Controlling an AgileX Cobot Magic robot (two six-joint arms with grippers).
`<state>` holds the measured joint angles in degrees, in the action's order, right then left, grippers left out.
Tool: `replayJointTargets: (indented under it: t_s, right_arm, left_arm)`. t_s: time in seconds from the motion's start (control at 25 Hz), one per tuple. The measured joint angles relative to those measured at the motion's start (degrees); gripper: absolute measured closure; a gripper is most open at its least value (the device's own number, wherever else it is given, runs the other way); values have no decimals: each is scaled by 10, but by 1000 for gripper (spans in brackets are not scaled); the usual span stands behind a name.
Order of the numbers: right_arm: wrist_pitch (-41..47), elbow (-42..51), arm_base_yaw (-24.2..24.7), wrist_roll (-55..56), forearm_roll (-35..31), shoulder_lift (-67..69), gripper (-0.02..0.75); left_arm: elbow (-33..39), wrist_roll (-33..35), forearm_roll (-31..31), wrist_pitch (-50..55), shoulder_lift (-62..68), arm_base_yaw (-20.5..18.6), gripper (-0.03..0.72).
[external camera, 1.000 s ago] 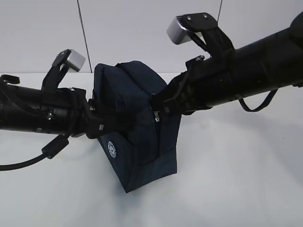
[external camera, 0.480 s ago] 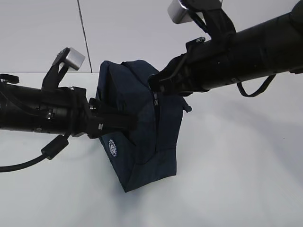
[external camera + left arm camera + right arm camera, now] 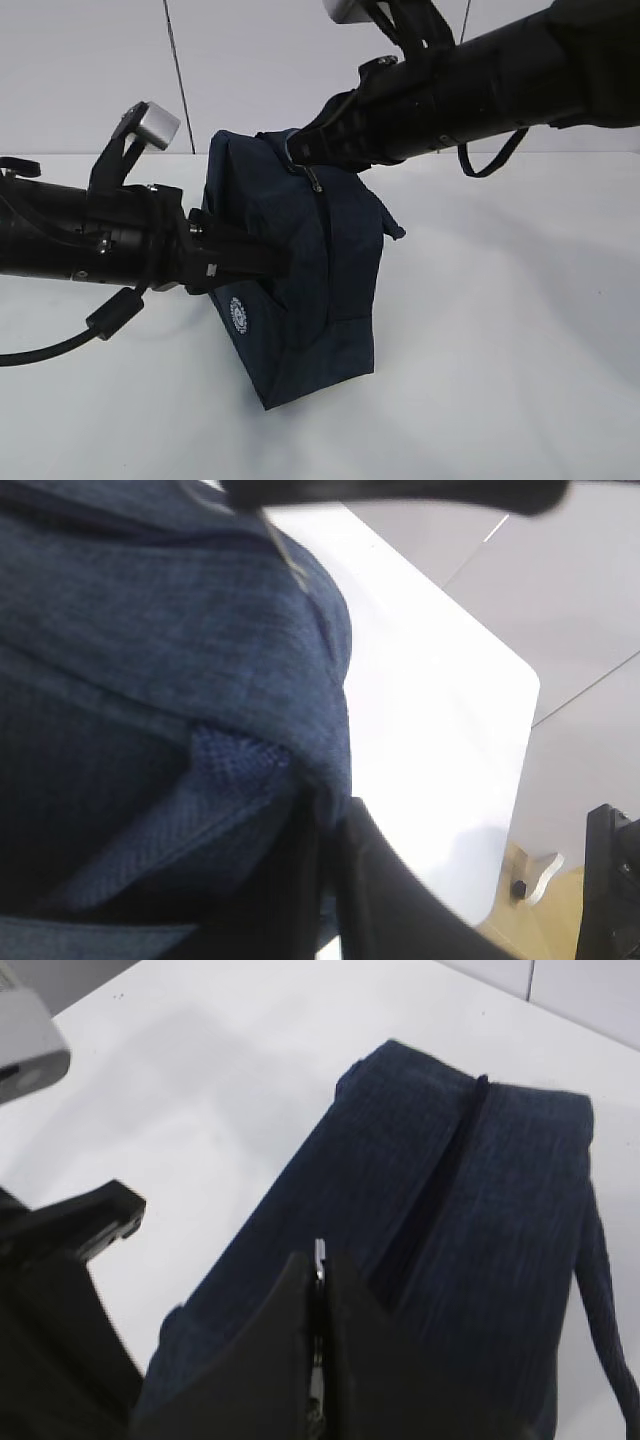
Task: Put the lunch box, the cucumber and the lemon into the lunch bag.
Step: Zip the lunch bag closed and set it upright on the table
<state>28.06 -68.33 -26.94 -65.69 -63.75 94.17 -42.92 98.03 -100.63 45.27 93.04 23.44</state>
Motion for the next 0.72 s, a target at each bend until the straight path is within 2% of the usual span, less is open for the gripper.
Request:
replayJointTargets:
  t_s: [0.72]
  right_arm:
    - [4,-165,0,0,-3,141,730]
  left_arm:
    - [0,0,32,0,0,0,693]
